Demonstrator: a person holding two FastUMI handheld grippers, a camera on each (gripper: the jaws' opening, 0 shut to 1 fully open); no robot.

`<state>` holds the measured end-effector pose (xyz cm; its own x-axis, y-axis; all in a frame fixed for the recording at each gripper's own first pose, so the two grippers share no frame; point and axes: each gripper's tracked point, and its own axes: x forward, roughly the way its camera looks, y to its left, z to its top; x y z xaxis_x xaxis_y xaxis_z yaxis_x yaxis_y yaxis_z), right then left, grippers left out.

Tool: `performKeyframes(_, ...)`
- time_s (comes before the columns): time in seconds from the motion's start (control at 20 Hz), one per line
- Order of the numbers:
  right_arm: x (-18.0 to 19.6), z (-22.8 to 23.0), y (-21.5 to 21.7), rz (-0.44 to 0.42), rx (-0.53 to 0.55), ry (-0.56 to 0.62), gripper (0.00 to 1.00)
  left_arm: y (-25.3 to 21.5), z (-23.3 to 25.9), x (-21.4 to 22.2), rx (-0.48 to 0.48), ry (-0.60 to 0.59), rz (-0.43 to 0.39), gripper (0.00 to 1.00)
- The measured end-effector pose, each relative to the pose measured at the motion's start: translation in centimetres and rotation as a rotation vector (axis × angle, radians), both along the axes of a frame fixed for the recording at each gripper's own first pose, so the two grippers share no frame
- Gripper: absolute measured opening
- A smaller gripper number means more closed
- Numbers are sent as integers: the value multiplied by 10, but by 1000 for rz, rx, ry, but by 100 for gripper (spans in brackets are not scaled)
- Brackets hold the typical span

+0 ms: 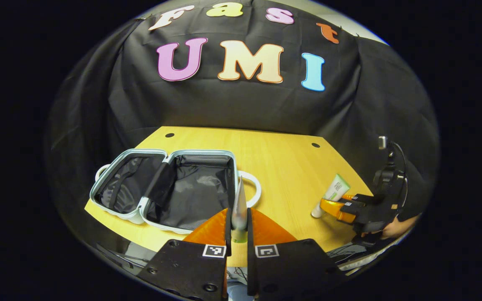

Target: First open the suitcase, pack the skin care products into it, and then close the suitcase.

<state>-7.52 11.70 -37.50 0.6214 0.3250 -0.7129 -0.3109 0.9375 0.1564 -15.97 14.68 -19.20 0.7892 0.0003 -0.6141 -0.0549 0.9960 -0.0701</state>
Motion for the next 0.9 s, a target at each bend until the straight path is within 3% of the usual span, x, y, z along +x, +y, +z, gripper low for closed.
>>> performKeyframes(0.2, 6, 39, 44, 55, 51, -9, 27, 34, -16, 13, 10, 39, 17, 11)
performKeyframes(0.45, 1, 77, 141, 138, 145, 4, 27, 92, -53, 25, 10, 175, 30, 11)
performKeyframes(0.9, -11, 74, 252, 145, 188, 98, 27, 130, -121, 58, -78, 333, -67, 11)
